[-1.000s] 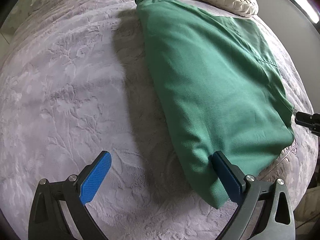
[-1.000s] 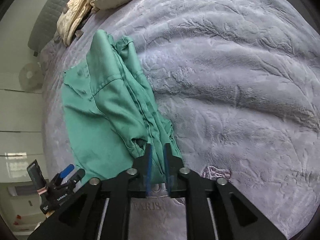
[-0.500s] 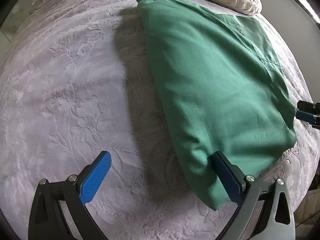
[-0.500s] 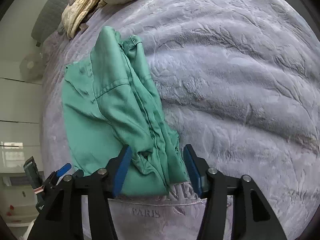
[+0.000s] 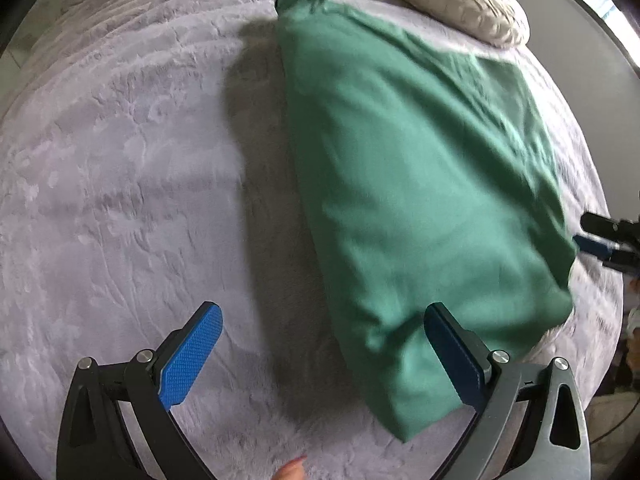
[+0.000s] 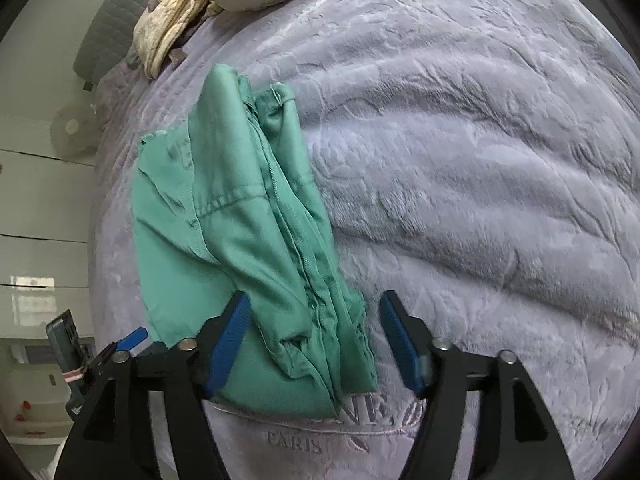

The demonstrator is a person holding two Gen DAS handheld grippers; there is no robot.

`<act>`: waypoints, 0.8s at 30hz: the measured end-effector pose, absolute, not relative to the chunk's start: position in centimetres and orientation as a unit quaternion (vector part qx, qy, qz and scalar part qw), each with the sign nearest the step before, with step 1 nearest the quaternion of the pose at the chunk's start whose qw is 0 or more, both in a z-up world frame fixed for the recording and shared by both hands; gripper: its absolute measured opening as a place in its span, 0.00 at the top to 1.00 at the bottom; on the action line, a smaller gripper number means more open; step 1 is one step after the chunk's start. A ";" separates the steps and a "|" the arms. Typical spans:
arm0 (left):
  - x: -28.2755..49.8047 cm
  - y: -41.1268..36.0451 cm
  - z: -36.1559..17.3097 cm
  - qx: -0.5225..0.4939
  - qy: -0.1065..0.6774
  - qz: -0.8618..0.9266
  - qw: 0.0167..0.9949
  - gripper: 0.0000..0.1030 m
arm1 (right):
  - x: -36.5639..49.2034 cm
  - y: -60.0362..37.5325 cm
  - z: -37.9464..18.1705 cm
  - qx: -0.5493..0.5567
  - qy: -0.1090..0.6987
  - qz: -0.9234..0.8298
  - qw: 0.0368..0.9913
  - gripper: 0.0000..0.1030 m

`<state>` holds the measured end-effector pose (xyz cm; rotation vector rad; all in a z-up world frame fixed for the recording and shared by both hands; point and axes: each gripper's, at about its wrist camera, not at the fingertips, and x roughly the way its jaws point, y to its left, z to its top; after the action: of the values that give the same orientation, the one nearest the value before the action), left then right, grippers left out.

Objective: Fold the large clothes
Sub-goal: 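Grasp the green jacket bundle end with the right tool and lift it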

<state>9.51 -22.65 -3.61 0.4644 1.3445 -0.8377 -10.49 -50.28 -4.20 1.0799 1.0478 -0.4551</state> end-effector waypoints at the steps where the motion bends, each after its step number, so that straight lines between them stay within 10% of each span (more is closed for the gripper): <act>1: 9.9 -22.9 -3.5 0.200 0.599 -0.374 0.679 0.01 | -10.3 -50.5 -4.1 0.488 0.465 -0.199 0.711 0.22; 24: 11.6 -29.7 -9.5 0.107 0.663 -0.439 0.597 0.01 | 0.4 -56.7 -10.4 0.546 0.424 -0.057 0.721 0.20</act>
<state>11.60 -29.70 -9.49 0.2489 1.5400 -1.0185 0.42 -56.75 -10.40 1.2064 0.9364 -0.1254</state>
